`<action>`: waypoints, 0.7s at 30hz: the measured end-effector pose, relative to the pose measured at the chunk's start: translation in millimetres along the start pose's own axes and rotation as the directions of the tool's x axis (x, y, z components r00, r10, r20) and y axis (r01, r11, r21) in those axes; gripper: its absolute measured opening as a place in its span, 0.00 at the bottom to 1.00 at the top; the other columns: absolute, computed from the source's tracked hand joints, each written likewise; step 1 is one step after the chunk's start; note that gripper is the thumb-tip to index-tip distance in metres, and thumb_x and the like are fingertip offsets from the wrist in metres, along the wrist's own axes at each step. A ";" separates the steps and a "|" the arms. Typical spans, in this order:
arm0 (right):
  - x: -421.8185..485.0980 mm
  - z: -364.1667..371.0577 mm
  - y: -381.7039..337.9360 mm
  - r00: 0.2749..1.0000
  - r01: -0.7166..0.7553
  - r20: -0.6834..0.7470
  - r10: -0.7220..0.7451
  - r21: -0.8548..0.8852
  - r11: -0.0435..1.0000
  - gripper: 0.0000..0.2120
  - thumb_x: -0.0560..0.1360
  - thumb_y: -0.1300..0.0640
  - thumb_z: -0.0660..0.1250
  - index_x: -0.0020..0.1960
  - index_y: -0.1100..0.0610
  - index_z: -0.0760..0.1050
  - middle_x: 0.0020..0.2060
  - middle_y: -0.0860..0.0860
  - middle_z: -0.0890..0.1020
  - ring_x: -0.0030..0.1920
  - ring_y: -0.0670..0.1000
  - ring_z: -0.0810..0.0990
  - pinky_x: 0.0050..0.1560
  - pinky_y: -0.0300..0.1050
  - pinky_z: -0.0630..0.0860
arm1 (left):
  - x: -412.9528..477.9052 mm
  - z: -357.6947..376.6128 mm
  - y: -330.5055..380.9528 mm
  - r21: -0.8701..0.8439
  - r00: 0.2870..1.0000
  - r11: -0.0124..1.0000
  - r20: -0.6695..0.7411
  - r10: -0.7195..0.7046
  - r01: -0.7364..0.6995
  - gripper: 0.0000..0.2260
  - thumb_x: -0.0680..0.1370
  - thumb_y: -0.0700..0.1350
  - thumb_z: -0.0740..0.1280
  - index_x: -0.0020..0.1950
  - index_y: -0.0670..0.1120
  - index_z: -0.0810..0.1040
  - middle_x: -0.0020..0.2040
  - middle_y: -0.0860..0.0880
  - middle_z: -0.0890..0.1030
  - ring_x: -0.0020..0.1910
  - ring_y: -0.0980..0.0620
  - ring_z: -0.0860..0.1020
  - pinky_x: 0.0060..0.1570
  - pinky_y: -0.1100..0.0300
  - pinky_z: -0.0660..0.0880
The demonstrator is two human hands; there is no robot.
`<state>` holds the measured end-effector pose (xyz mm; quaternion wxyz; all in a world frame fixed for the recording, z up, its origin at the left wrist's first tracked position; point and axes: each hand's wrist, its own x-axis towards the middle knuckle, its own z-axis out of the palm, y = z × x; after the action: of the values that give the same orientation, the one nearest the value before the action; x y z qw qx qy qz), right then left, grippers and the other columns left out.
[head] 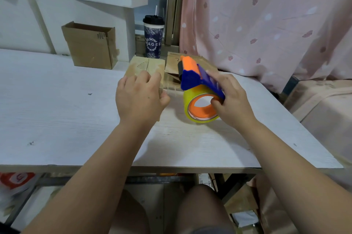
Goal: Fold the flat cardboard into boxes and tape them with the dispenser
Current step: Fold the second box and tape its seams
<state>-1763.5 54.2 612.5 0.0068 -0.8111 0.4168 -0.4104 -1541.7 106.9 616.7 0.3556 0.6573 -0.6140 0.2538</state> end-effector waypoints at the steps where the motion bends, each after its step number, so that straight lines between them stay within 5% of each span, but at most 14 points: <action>1: 0.2 -0.5 -0.4 0.998 0.051 0.045 -0.048 -0.075 0.996 0.35 0.64 0.65 0.62 0.70 0.48 0.69 0.56 0.48 0.73 0.52 0.49 0.73 0.44 0.40 0.75 | 0.8 0.1 -0.5 -0.004 1.000 1.000 0.015 -0.006 0.006 0.09 0.68 0.46 0.70 0.38 0.43 0.73 0.33 0.45 0.72 0.33 0.46 0.63 0.40 0.56 0.59; 4: 0.6 0.8 -1.1 0.982 0.139 0.159 -0.105 -0.221 0.965 0.36 0.66 0.69 0.67 0.71 0.49 0.69 0.58 0.53 0.74 0.53 0.55 0.75 0.39 0.47 0.76 | 3.2 0.2 -1.1 -0.015 0.998 1.000 0.051 -0.026 0.027 0.09 0.70 0.48 0.69 0.40 0.44 0.73 0.35 0.46 0.73 0.34 0.46 0.65 0.40 0.56 0.59; 7: 4.7 -3.9 1.9 0.987 0.102 0.137 -0.078 -0.174 0.979 0.35 0.66 0.69 0.66 0.71 0.49 0.69 0.58 0.52 0.74 0.53 0.54 0.74 0.43 0.45 0.74 | 3.7 -0.9 -0.3 -0.009 0.997 0.999 0.061 -0.037 0.037 0.09 0.71 0.49 0.68 0.41 0.44 0.73 0.36 0.46 0.74 0.35 0.47 0.65 0.41 0.56 0.58; 12: 6.4 -12.9 2.8 0.996 -0.090 0.029 0.088 0.068 0.994 0.35 0.63 0.62 0.61 0.69 0.44 0.69 0.55 0.42 0.72 0.51 0.44 0.71 0.49 0.26 0.64 | -0.7 0.3 -1.6 0.006 1.000 1.000 0.031 -0.005 0.005 0.08 0.71 0.47 0.66 0.40 0.42 0.73 0.34 0.44 0.73 0.33 0.46 0.65 0.41 0.54 0.62; 17: 2.7 -11.0 3.8 0.991 -0.008 0.132 0.019 -0.085 0.996 0.36 0.66 0.67 0.64 0.71 0.43 0.65 0.56 0.47 0.71 0.48 0.49 0.71 0.44 0.42 0.71 | 3.1 -0.7 -2.5 0.021 0.998 1.000 0.064 -0.013 0.011 0.08 0.71 0.48 0.67 0.41 0.44 0.73 0.35 0.46 0.74 0.34 0.47 0.65 0.41 0.57 0.58; 21: -3.3 -6.7 7.6 0.971 0.051 0.239 0.004 -0.224 0.973 0.39 0.67 0.68 0.65 0.72 0.40 0.62 0.58 0.45 0.69 0.46 0.48 0.70 0.38 0.43 0.71 | 4.0 -0.5 -1.6 0.007 0.996 0.998 0.068 -0.055 0.055 0.07 0.71 0.47 0.66 0.41 0.44 0.73 0.36 0.46 0.73 0.35 0.46 0.65 0.41 0.57 0.57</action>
<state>-1774.1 53.7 612.1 -0.0415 -0.8546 0.4478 -0.2597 -1539.5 104.8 619.9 0.3397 0.6832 -0.6067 0.2231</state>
